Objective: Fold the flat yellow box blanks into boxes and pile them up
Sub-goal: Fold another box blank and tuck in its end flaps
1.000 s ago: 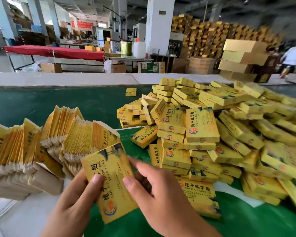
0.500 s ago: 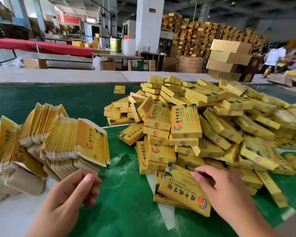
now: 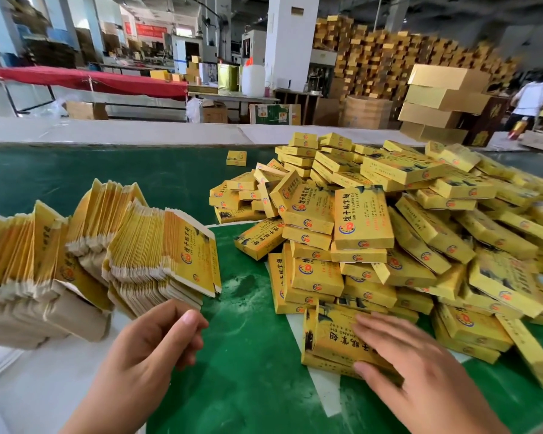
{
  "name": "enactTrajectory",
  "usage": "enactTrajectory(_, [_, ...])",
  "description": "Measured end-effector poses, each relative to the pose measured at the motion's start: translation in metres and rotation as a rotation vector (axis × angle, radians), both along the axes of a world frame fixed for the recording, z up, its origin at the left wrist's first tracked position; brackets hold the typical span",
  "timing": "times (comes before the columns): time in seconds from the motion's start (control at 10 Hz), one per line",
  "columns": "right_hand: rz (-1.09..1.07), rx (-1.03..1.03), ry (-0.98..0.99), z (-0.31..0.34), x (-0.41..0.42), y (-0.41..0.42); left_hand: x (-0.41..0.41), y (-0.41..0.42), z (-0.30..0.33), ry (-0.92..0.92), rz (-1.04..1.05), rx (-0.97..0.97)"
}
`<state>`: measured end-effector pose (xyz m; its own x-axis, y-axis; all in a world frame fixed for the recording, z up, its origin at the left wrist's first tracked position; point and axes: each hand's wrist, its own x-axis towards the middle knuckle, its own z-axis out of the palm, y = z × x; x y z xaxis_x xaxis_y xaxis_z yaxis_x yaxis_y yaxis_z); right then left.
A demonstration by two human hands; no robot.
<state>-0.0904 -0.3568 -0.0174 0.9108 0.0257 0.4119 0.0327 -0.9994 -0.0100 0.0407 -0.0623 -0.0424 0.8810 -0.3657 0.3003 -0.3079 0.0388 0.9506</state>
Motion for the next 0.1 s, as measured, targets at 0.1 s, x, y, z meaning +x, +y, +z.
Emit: enactTrajectory(0.1, [0.031,0.061,-0.037,0.0075,0.0007,0.0034,-0.0006,0.0006,0.001,-0.003,0.003,-0.001])
